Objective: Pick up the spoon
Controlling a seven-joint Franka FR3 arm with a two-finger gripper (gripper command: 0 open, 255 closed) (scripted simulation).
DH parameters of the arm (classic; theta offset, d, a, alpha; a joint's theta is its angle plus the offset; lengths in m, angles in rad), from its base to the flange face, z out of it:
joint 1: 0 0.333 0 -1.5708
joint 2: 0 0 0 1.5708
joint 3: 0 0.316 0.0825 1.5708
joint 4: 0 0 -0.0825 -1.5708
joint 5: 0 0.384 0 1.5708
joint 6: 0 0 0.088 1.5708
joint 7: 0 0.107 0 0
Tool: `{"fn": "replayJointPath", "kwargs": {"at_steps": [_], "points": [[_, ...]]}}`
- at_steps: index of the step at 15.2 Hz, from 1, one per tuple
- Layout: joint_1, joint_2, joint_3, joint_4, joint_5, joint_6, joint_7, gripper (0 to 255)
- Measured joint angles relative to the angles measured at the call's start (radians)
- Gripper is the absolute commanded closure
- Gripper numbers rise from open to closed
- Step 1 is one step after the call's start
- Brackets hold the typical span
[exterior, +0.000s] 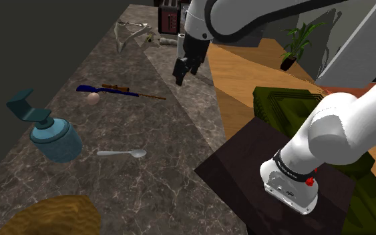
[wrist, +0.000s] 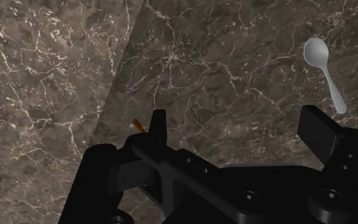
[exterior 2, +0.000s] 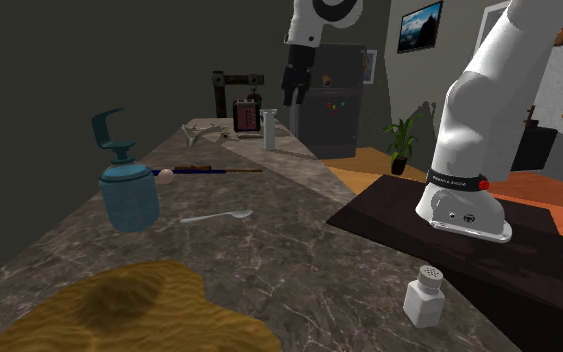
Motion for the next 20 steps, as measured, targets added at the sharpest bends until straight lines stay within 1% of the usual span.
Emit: {"fn": "replayJointPath", "kwargs": {"at_steps": [6, 8, 11, 16, 20], "points": [[0.037, 0.182, 0.044, 0.025, 0.012, 0.168, -0.015, 0], [0.047, 0.262, 0.062, 0.057, 0.005, 0.221, -0.011, 0], [0.063, 0.349, 0.08, 0.075, 0.0, 0.294, -0.018, 0], [0.097, 0.526, 0.11, 0.164, -0.044, 0.389, -0.002, 0], [0.14, 0.67, 0.118, 0.245, -0.095, 0.456, 0.023, 0]]}}
